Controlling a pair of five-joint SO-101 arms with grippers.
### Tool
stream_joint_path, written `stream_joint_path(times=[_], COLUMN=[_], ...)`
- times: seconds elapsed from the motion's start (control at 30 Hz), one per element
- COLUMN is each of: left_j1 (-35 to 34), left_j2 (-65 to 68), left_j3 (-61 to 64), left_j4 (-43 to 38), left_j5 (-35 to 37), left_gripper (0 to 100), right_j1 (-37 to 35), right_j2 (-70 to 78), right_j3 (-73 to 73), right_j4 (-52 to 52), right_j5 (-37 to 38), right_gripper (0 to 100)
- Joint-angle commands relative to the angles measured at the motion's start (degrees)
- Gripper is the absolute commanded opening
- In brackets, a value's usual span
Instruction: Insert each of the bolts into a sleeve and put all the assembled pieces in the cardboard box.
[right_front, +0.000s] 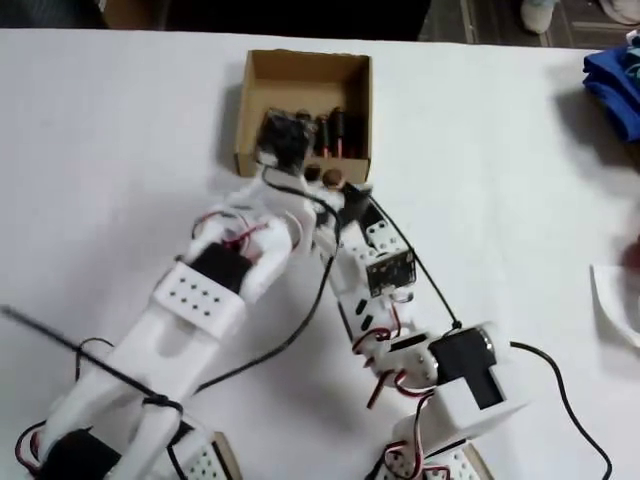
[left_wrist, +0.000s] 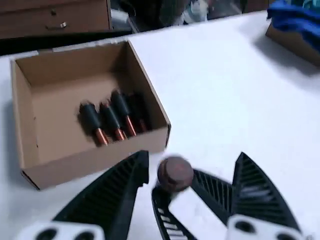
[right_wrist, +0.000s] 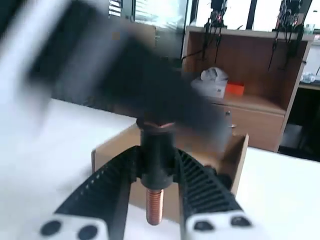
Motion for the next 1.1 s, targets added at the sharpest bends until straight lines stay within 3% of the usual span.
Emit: stream_joint_path(times=[0.0,0.1,0.23,0.4,0.53,0.7,0.97,1.07], left_j1=[-4.7,-11.2,-20.2,-25.6,-26.3,-26.4,-26.4,-26.4], left_j2=[-4.0,-6.3,-8.4,-12.5,-17.1,-22.2,-26.4,-25.1], left_j3=[-8.6,-9.1,-4.4,3.7,10.2,16.7,19.8,22.5], left_j4=[0.3,2.7,11.9,19.1,20.8,20.8,20.4,16.6], left_j5=[0.1,0.1,0.1,-0.3,-1.7,-13.4,-16.2,-16.2], left_gripper=[28,28,28,28,28,28,28,28], right_j1=[0.7,0.7,0.7,0.8,0.4,0.3,0.3,-0.3], right_j2=[-0.7,-1.1,-1.1,-3.6,-11.4,-13.4,5.1,14.4], right_j3=[-2.5,-5.5,-11.5,-21.9,-32.4,-51.9,-82.7,-95.3], right_j4=[4.4,11.0,25.8,47.3,67.8,93.1,115.0,121.8], right_j5=[0.3,0.4,0.4,2.2,3.3,3.2,3.1,3.1], right_gripper=[2.0,2.0,2.0,2.0,2.0,2.0,2.0,2.0])
